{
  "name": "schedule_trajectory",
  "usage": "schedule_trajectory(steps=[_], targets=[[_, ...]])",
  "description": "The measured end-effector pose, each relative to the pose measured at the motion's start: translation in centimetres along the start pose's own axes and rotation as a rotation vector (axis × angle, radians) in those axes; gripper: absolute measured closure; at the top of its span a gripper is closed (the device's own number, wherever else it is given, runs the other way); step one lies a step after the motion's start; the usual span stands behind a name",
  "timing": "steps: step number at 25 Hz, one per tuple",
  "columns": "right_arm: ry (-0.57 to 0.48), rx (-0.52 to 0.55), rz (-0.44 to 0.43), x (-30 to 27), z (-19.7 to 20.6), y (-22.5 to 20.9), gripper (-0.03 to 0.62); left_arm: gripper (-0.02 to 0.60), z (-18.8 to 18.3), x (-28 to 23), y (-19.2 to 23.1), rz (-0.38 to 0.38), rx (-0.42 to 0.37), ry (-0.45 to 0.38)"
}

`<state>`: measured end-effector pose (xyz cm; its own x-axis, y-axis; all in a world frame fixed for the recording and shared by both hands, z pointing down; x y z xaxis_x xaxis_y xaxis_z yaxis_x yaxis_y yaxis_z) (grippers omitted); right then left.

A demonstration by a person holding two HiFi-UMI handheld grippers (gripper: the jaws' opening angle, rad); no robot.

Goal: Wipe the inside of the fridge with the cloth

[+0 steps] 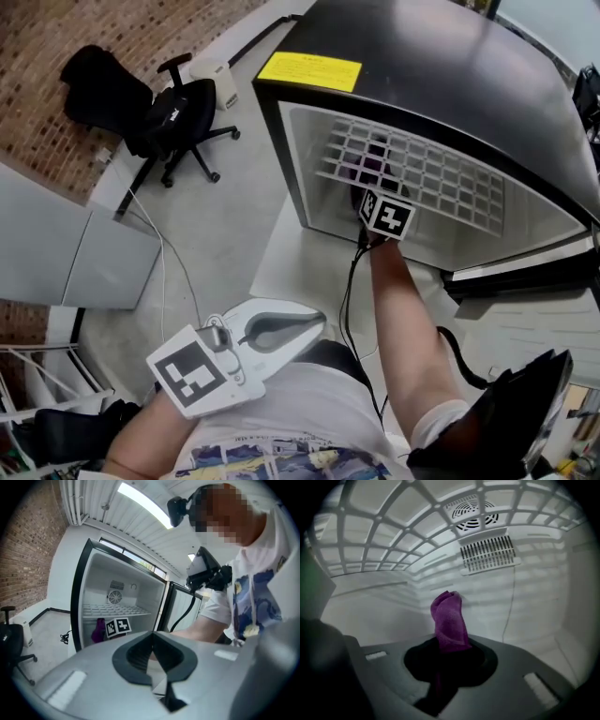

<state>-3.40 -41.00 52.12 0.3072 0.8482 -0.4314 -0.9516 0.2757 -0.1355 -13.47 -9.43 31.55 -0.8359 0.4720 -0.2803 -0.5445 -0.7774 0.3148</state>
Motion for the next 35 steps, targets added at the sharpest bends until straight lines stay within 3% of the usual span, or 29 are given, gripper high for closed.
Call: schedule_trajectory(steps=[5, 13, 25, 29, 35], targets=[[0.053, -0.021, 0.106, 1.6, 1.2, -4.1, 0.54, 0.575, -0.4, -1.7, -0.5, 0.053, -0.013, 0.018], [0.048, -0.06, 0.273, 5.5, 1.7, -10.3, 0.54, 0.575, -0.7, -3.6, -1.6, 0.154, -0.037, 0.047], [0.016, 0.041, 0.446, 9.7, 0.0, -13.7, 0.54, 0.575, -0.9, -4.5, -2.5, 0.218, -0.037, 0.046], [-0.038, 0.066, 0.416, 10.2, -0.8, -12.4, 0.54, 0.575, -0.8, -3.5, -2.1, 0.211, -0.034, 0.038], [-0.099, 0.054, 0.246, 9.6, -2.3, -6.5, 0.54, 0.575, -0.3, -1.7, -2.1, 0.201, -0.033, 0.032]])
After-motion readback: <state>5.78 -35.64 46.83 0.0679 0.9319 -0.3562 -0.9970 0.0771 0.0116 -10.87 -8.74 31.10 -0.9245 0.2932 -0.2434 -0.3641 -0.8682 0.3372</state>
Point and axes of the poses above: the fingertips, and each gripper's own axes: x backward along the fingers, y to its left, z out of its underside, the point moved 4 cm from there along x, backward along the fingers, and after that the axes turned 4 degrees about x, right-handed, at the moved point
